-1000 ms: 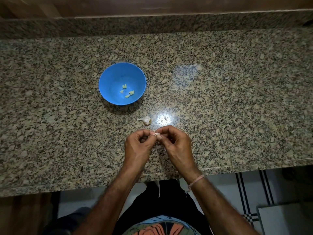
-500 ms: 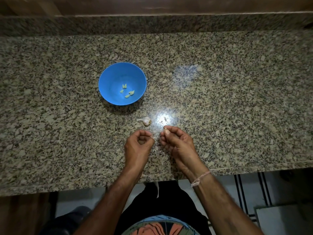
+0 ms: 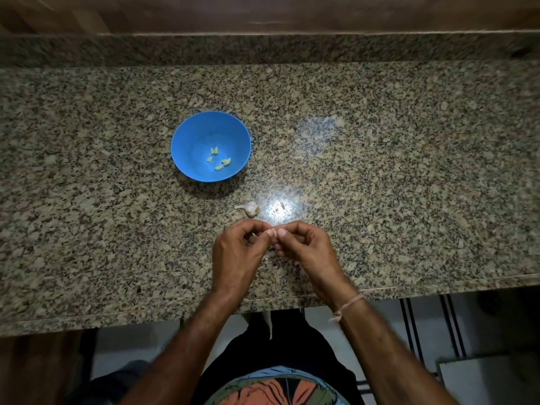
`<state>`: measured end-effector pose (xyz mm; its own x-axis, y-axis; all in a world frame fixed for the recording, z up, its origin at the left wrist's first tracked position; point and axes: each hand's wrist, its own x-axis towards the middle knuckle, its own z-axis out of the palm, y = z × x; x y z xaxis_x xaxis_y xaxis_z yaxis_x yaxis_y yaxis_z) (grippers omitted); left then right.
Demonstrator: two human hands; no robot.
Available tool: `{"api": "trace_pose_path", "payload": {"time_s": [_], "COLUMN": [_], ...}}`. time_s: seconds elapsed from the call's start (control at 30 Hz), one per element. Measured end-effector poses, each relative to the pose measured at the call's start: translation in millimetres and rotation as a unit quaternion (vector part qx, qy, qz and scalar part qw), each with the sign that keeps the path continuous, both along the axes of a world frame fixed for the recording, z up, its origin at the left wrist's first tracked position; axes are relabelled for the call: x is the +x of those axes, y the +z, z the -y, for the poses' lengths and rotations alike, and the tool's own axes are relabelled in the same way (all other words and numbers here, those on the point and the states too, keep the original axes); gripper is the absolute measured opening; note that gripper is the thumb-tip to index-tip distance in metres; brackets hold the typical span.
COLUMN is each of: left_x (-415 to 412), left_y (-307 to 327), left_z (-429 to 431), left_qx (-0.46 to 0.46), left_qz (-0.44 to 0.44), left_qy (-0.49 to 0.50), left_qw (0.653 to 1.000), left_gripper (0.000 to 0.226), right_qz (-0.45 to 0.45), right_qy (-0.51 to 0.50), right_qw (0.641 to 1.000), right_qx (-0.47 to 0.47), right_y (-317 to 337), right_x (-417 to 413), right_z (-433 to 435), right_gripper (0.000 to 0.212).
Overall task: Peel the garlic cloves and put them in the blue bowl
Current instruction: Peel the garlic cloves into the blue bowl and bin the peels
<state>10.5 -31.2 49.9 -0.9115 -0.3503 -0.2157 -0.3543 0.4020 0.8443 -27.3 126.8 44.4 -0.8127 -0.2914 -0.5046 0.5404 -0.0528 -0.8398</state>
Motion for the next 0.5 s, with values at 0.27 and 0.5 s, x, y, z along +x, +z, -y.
{"api": "trace_pose_path", "payload": {"time_s": [0.27,0.5], "left_x": [8,11], "left_y": [4,14], "left_z": [8,7], "left_qx": [-0.18,-0.181], "left_qz": [-0.066,-0.065], "left_qy": [-0.07,-0.037], "left_qw": [0.979,0.981], "left_gripper": [0.006,0.004], "right_qz": [-0.124,-0.186], "right_qy": [0.043,0.041], "right_qw": [0.987,0.971], "right_qx": [0.093,0.147], "right_y": [9,19], "right_x": [5,14], "right_z": [4,10], "right_gripper": [0.012,0.013]}}
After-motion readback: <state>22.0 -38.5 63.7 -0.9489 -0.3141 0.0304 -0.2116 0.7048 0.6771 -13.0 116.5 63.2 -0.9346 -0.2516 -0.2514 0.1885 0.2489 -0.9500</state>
